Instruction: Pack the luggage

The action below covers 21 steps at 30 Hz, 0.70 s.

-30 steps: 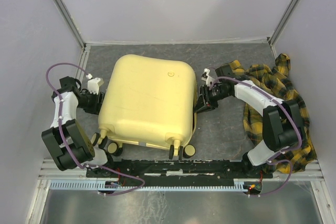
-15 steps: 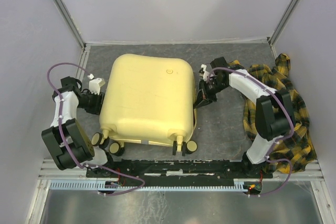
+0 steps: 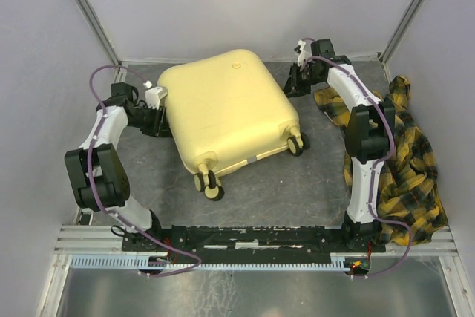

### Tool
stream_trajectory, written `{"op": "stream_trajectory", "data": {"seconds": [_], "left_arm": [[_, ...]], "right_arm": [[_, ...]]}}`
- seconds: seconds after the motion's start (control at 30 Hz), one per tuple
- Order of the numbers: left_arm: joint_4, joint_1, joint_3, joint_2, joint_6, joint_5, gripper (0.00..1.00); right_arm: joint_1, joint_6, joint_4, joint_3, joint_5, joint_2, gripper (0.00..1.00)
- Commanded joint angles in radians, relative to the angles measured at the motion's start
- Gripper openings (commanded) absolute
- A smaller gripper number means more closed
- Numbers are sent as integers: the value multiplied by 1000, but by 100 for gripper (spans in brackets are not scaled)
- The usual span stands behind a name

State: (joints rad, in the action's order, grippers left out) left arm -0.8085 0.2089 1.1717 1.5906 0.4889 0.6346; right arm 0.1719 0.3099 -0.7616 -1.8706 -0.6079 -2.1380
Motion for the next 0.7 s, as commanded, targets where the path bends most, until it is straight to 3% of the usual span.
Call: {"op": "stream_trajectory", "data": {"seconds": [0.0, 0.1, 0.23, 0.4, 0.67], "left_arm": [[160, -69, 96, 62, -171, 115, 43], [172, -68, 118, 68, -178, 117, 47], [211, -63, 85, 27, -195, 114, 55], [271, -41, -12, -54, -234, 121, 59], [343, -18, -104, -160, -316, 71, 61]], "right_arm": [[-50, -119, 96, -201, 66, -46, 34], [-87, -204, 34, -281, 64, -27, 63], [-133, -363, -112, -317, 73, 57, 86], [-144, -543, -365, -293, 77, 200, 99], [-87, -582, -515, 41, 180, 522, 99]]}}
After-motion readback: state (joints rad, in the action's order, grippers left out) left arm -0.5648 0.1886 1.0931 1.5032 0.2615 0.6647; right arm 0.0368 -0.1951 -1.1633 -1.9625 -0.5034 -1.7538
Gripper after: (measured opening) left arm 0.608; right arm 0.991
